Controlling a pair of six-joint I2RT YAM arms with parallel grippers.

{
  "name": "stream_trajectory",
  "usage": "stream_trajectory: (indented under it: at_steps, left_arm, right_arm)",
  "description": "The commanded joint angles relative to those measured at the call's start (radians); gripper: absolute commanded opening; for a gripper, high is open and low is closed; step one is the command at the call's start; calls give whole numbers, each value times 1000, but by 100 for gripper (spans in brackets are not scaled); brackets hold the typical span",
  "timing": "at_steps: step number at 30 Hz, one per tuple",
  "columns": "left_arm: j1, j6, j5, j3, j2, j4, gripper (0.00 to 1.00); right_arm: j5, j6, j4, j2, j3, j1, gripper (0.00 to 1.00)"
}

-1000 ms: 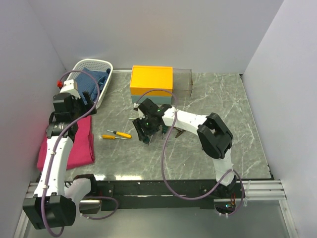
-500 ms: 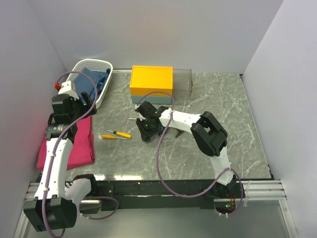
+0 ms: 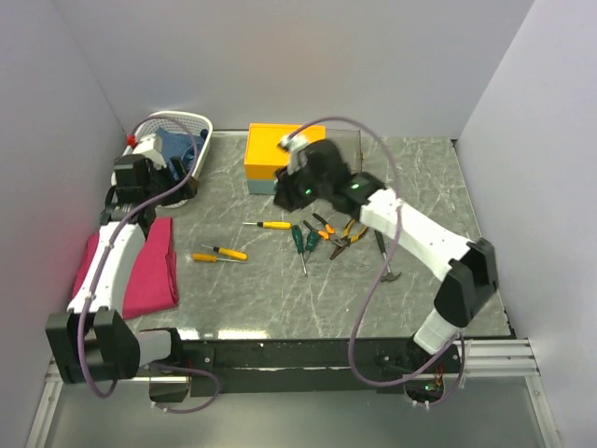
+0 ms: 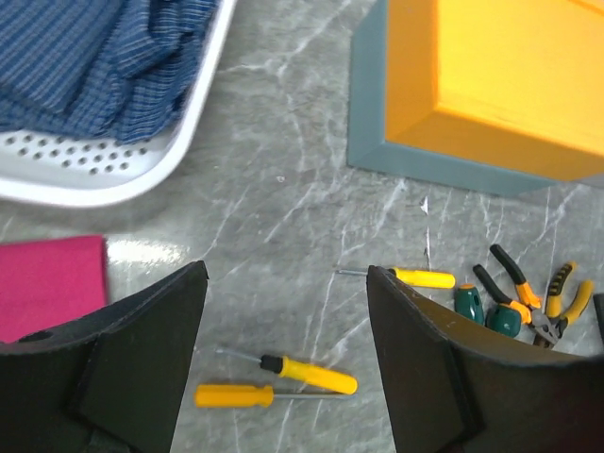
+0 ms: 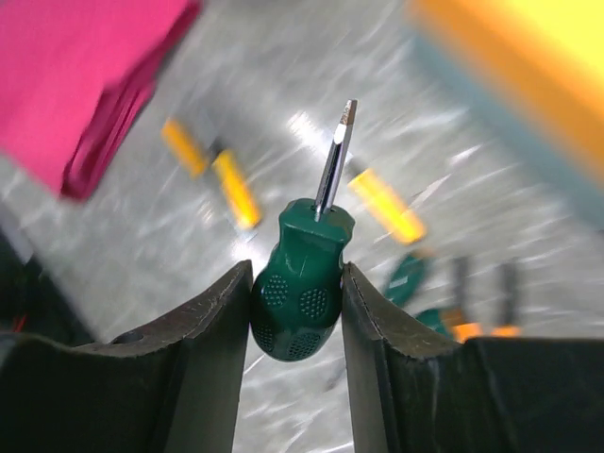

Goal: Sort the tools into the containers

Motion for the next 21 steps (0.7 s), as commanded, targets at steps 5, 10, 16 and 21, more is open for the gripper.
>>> stream_trajectory:
  at_steps: [5, 10, 16, 21]
  left_arm:
    - [-44, 69, 72, 160, 174, 56, 73]
    - [-45, 141, 57, 183, 218, 97, 73]
    - [-45, 208, 83, 172, 212, 93, 73]
    - [-45, 225, 123, 149, 217, 78, 73]
  right_arm:
    - [20, -81, 83, 18, 84, -230, 0]
    - [-11, -97, 80, 153, 217, -372, 0]
    - [-28, -128, 52, 331, 416, -448, 0]
    - [-22, -177, 19, 443, 526, -461, 0]
